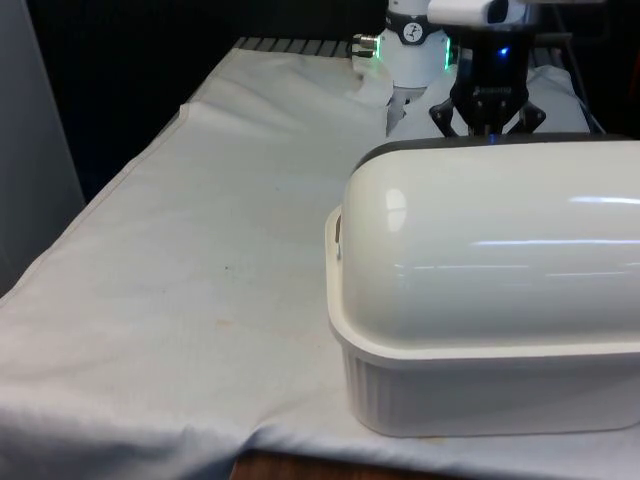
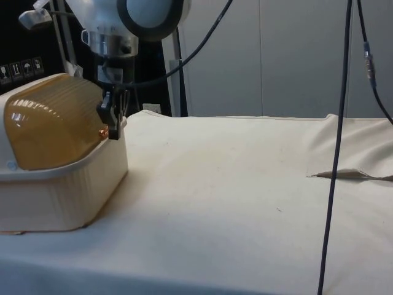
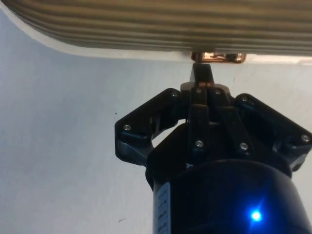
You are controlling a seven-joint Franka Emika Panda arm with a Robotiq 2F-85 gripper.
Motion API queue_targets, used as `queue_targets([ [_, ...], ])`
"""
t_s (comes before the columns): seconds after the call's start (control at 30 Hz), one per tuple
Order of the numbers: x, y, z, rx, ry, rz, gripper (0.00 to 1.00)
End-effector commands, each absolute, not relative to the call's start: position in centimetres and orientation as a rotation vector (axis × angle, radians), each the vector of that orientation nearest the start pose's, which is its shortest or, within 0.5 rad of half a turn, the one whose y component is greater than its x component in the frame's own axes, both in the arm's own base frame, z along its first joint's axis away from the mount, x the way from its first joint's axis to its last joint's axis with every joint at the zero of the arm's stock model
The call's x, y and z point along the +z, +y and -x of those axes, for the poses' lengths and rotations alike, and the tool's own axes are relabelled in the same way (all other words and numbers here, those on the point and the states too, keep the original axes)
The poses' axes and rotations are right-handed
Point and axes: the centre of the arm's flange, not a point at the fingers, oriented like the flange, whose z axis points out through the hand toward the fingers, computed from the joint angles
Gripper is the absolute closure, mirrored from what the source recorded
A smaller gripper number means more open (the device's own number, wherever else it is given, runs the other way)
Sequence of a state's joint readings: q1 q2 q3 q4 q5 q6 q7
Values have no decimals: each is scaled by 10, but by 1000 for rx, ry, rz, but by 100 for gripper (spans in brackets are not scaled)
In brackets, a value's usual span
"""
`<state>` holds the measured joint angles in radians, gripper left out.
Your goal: Open the lid, then close it.
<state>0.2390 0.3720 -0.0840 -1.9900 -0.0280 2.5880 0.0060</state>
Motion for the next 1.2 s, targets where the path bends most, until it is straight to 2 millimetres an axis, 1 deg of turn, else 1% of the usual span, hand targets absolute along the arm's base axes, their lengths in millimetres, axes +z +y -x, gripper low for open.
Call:
queue_targets([
  [0.0,298,101,-622,-351,-292,3142,100],
  [0.07,298,100,-622,-358,-286,3138,100],
  [0.27,295,100,-620,-308,-302,3149,100],
  [0.7,296,101,-621,-322,-300,3144,100],
  [1.17,297,103,-628,-347,-301,3140,100],
])
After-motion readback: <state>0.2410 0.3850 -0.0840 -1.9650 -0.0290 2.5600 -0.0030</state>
